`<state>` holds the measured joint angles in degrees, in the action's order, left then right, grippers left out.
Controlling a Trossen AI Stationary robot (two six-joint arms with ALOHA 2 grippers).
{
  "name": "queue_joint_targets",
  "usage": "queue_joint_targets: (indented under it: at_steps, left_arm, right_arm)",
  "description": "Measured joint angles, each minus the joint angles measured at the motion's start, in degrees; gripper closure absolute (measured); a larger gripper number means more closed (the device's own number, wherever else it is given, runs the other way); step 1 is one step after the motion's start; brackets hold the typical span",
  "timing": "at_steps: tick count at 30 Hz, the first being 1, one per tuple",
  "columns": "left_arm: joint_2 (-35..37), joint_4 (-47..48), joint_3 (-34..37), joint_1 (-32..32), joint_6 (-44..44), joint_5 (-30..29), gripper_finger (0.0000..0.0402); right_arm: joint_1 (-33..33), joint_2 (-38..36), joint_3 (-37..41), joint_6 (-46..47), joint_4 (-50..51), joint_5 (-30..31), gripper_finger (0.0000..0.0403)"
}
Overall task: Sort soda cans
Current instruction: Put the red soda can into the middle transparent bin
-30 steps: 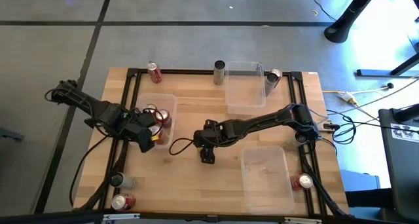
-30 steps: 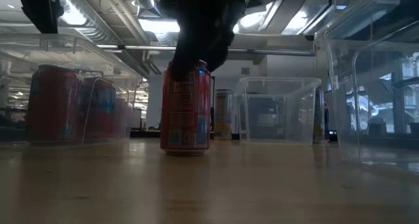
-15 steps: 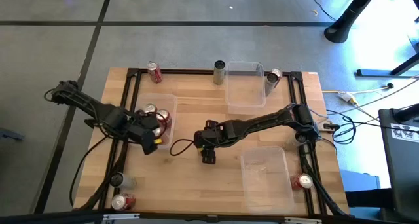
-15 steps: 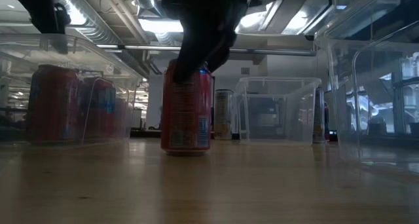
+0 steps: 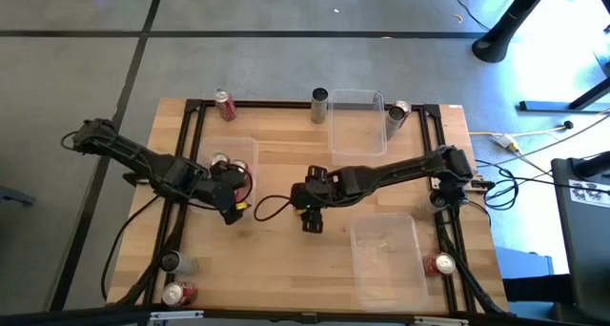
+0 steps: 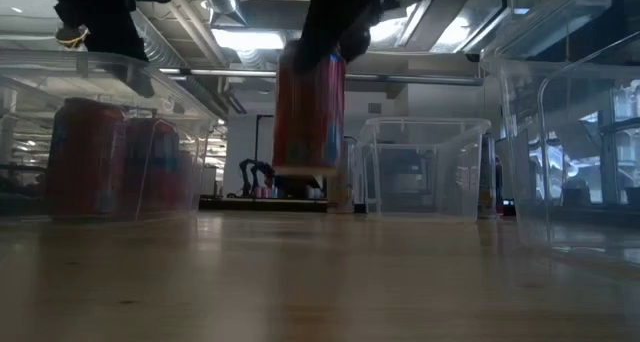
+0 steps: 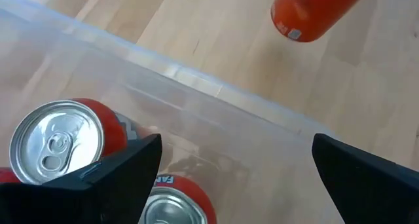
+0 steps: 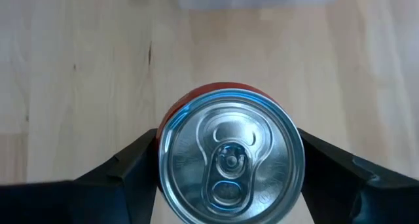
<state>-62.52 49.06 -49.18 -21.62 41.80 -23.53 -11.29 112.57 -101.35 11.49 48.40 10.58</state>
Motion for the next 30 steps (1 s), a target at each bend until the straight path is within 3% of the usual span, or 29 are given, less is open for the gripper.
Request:
queue_joint_targets:
  at_steps: [10,17,23,30]
  left_arm:
    - [-2.03,-15.17,1.10,0.01,-7.70,0.67,0.0018]
    - [-3.93,-19.99,1.00,0.38,-9.76,0.29,0.0018]
    - [-0.60,-6.05,-7.48,-0.17,-5.75,0.59,0.0018]
    - [6.33,15.15,-13.83,-2.53,9.06,0.15,0.0018]
  right_arm:
    - [0.00,-4.25,-0.03,-1.11,-0.06,3.85,0.0123]
    - [0.02,-5.70,-1.69,-3.25,-1.91,6.47,0.0123]
    - [0.09,-5.70,-3.98,-8.52,-10.65,7.31,0.0123]
    - [0.94,-4.60,-4.04,-13.63,-27.84,3.45,0.0123]
